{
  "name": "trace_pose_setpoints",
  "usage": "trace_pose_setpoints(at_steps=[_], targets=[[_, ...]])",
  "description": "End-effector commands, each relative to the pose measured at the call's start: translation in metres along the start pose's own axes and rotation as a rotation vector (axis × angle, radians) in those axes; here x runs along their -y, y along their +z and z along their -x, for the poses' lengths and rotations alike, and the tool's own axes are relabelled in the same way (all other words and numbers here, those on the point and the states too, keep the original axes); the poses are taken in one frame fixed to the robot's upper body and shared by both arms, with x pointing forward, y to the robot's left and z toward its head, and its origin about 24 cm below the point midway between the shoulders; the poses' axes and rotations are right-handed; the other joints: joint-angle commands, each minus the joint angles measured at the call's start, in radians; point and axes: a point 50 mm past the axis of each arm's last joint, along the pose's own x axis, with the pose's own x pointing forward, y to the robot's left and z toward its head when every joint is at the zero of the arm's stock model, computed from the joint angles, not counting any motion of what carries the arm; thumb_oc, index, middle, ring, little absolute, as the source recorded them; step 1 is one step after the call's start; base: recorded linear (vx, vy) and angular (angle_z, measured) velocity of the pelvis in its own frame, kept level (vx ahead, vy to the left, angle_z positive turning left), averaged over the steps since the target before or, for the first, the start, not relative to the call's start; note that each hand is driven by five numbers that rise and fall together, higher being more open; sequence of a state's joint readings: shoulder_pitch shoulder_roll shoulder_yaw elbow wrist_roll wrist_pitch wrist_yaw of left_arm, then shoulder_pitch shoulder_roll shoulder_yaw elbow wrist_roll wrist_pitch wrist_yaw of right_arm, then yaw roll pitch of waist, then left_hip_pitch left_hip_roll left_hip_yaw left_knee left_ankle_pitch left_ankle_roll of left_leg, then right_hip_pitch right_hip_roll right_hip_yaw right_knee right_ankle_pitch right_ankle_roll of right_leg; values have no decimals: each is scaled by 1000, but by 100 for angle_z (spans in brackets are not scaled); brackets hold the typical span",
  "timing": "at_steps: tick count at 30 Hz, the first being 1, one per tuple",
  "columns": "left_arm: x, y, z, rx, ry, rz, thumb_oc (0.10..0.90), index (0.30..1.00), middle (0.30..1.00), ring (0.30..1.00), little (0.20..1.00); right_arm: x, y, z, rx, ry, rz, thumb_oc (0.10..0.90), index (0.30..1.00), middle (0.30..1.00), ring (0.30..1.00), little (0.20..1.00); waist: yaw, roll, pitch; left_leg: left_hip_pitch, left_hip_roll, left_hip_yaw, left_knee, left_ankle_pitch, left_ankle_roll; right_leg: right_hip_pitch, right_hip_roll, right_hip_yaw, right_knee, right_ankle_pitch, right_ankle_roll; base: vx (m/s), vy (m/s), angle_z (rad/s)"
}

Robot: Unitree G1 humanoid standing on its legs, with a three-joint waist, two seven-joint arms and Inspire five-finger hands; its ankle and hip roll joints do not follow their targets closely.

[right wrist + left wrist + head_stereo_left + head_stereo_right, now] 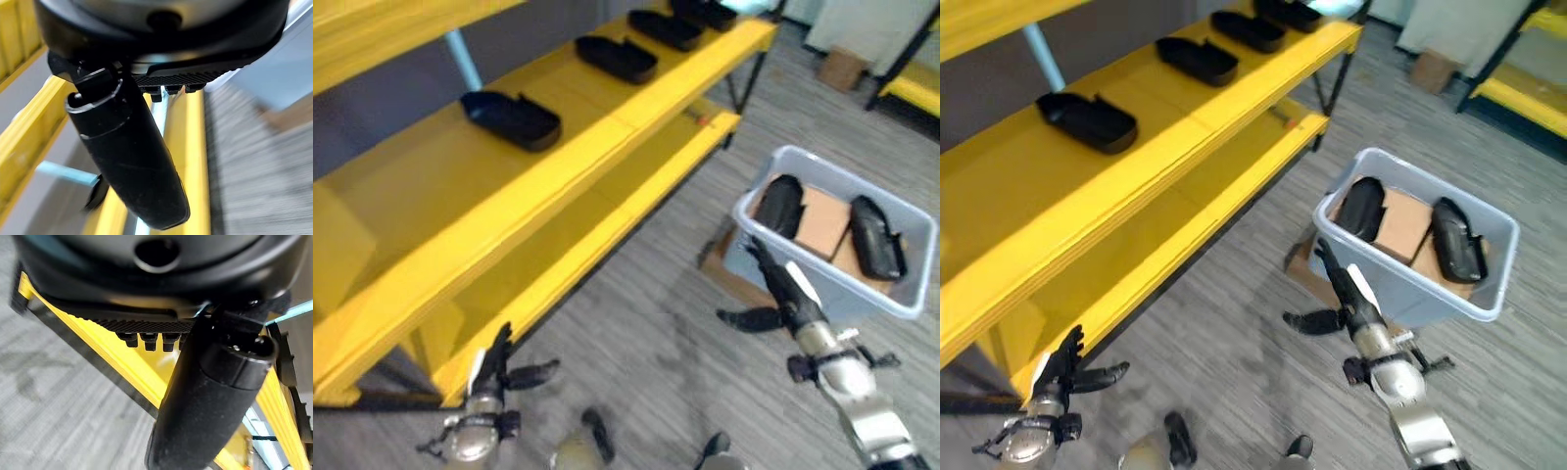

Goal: Move parts from the plastic box to the shelf.

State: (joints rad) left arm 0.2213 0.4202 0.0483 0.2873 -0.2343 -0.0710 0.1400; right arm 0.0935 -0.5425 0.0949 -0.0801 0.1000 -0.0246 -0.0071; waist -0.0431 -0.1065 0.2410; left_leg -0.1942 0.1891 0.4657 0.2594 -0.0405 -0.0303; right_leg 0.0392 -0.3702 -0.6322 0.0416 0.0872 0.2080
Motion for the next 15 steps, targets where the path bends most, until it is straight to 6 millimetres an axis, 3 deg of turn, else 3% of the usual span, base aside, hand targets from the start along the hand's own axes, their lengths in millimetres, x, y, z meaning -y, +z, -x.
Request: trace_pose_setpoints(at_steps=[1, 5, 6, 8, 11, 12, 15], targets=[[-7, 39, -6, 201, -15, 17, 900, 1000, 1000, 1000, 1000, 22, 63, -16, 334, -81, 2, 900, 1000, 1000, 1000, 1000, 28, 36, -51, 177, 120, 92, -116, 71, -111, -73, 30, 50, 10, 61, 0, 52, -250, -26], [-6, 34, -2, 184, -21, 20, 900, 1000, 1000, 1000, 1000, 23, 59, -14, 322, -85, 2, 900, 1000, 1000, 1000, 1000, 20, 57, -51, 200, 163, 113, -136, 128, -141, -84, 73, 68, 22, 22, -24, 38, -198, -35], [-4, 30, -1, 171, -28, 25, 900, 1000, 1000, 1000, 1000, 24, 56, -12, 310, -88, -6, 900, 1000, 1000, 1000, 1000, 15, 68, -54, 209, 191, 116, -140, 173, -162, -85, 103, 77, 20, 3, -38, 43, -164, -26], [-3, 29, 0, 166, -34, 29, 900, 1000, 1000, 1000, 1000, 25, 55, -11, 306, -93, -7, 900, 1000, 1000, 1000, 1000, 12, 77, -54, 215, 207, 118, -139, 187, -171, -83, 123, 84, 18, -10, -51, 55, -186, -19], [1, 24, 0, 151, -46, 34, 900, 1000, 1000, 1000, 1000, 27, 52, -7, 301, -102, -7, 900, 1000, 1000, 1000, 1000, 5, 98, -57, 225, 241, 107, -129, 241, -196, -80, 169, 106, 9, -40, -76, 109, -240, -18], [4, 24, 1, 149, -53, 40, 900, 1000, 1000, 1000, 1000, 28, 53, -6, 306, -105, -10, 900, 1000, 1000, 1000, 1000, 0, 112, -58, 233, 262, 93, -111, 281, -210, -79, 206, 129, 7, -66, -100, 90, -200, -22], [7, 25, 0, 154, -53, 52, 900, 1000, 1000, 1000, 1000, 28, 54, -6, 313, -104, -4, 900, 1000, 1000, 1000, 1000, -3, 126, -54, 233, 280, 79, -88, 323, -217, -88, 237, 151, 7, -89, -124, 88, -230, -26]])
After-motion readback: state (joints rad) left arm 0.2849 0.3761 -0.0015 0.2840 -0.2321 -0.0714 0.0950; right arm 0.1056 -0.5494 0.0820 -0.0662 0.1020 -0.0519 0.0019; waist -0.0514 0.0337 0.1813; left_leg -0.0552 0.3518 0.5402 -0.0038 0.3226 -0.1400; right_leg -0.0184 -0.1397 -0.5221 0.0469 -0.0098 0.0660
